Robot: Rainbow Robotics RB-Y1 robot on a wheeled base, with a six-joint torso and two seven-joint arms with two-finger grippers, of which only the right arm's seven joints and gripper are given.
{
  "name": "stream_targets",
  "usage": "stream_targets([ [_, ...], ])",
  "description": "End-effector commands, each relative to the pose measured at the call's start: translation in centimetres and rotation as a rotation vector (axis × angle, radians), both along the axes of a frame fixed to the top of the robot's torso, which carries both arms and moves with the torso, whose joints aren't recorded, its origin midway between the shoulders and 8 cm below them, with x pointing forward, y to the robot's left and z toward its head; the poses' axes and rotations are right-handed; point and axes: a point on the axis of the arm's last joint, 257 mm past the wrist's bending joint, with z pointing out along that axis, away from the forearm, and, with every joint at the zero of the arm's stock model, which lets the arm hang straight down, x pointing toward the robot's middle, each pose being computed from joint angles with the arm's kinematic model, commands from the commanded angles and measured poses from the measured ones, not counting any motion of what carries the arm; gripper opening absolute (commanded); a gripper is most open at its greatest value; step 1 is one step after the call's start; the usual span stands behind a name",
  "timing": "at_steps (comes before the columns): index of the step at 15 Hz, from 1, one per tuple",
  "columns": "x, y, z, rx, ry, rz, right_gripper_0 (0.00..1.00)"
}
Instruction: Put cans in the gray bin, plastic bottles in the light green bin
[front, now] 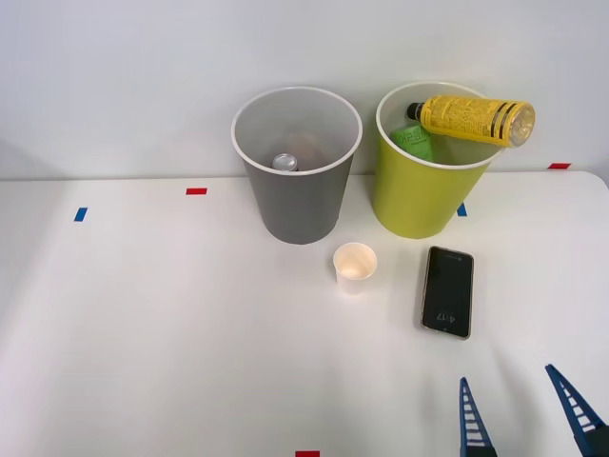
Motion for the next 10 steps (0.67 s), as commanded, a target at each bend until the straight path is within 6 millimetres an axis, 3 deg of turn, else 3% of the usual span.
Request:
stream_targets([
  [1, -1.4, 1.7, -0.9, -0.067, 0.022, 0.000, 1.00],
  [5, -2.6, 4.6, -2.2, -0.012, 0.075, 0.015, 1.00],
  [10, -3.1, 5.1, -3.0, -0.002, 0.107, 0.001, 1.00],
])
